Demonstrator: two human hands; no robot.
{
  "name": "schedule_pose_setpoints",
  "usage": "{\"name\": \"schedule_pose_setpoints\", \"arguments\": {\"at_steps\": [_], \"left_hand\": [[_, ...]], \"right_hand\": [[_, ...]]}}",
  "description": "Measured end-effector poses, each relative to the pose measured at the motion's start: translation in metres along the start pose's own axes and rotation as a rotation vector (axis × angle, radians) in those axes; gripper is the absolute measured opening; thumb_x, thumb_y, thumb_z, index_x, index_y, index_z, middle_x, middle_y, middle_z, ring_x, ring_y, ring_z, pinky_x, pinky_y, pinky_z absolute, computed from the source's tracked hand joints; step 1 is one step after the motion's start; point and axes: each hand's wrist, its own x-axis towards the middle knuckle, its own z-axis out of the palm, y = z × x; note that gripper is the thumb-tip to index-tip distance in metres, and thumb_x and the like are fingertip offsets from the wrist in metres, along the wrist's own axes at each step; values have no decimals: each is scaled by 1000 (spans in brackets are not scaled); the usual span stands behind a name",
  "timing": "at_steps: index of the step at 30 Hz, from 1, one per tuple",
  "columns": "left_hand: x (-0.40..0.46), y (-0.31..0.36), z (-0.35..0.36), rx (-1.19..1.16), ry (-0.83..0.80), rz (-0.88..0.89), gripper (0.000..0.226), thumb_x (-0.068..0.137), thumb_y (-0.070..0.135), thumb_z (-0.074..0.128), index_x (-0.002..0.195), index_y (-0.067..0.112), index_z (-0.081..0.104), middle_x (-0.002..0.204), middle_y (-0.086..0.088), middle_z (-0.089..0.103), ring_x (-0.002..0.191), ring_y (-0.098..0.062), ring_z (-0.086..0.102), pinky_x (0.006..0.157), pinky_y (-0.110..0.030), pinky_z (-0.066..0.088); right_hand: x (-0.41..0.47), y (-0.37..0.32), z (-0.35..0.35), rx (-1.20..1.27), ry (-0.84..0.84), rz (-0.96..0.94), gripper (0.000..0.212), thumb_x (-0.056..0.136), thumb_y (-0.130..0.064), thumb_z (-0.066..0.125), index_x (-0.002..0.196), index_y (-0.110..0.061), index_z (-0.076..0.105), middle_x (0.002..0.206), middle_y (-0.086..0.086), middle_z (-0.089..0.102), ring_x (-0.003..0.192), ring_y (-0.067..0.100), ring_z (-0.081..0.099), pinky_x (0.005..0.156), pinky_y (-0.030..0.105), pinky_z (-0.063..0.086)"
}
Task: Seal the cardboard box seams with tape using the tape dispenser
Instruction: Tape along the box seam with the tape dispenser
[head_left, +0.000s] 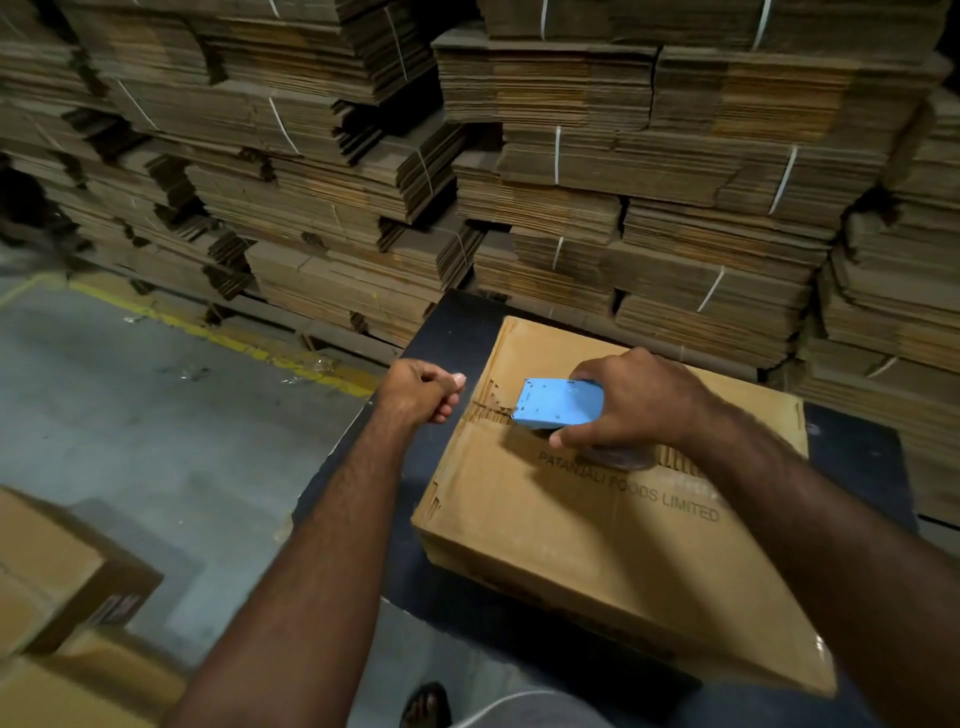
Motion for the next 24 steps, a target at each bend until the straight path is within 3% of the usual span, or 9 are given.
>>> {"name": "schedule_pose_setpoints", "arguments": {"at_steps": [6, 9, 13, 17, 21, 24], "left_hand": [[1, -23, 13, -75, -10, -12, 11, 90, 14, 72, 83, 5, 72, 68, -8, 68, 58, -16, 59, 52, -27, 52], [1, -29, 20, -84, 21, -20, 12, 89, 21, 73, 82, 12, 72, 76, -6, 70, 68, -16, 62, 52, -27, 53], [-1, -35, 11, 334, 66, 35, 42, 85, 38, 76, 116, 12, 67, 108, -5, 66, 101, -22, 61, 84, -37, 53], [-24, -29, 9, 196, 170, 211, 36, 97, 13, 60, 133, 9, 60, 131, -8, 64, 122, -21, 59, 97, -28, 45], [-50, -10, 26, 37, -70, 185, 45, 103, 13, 48, 147, 19, 47, 142, 2, 55, 124, -13, 54, 103, -33, 47], [-54, -14, 32, 278, -166, 178, 57, 105, 17, 44, 158, 22, 25, 149, -6, 49, 129, -21, 52, 109, -39, 43]], "right_hand": [[5, -6, 2, -45, -50, 1, 82, 67, -83, 63, 131, -32, 54, 101, -10, 59, 89, 13, 50, 60, 28, 40], [7, -7, 7, -81, -37, 7, 80, 65, -85, 62, 126, -33, 56, 94, -12, 55, 86, 13, 50, 58, 28, 37], [11, -8, 10, -115, -31, 10, 80, 63, -86, 61, 123, -33, 57, 98, -10, 61, 86, 13, 54, 62, 29, 43], [10, -10, 9, -119, -38, 11, 78, 65, -85, 61, 123, -33, 56, 101, -9, 63, 86, 14, 53, 61, 29, 40], [9, -13, 7, -119, -34, 26, 76, 65, -83, 63, 124, -36, 54, 101, -9, 61, 86, 14, 52, 61, 29, 38], [8, -17, 9, -122, -38, 43, 80, 65, -83, 63, 130, -38, 47, 107, -6, 61, 89, 15, 52, 64, 30, 40]]}}
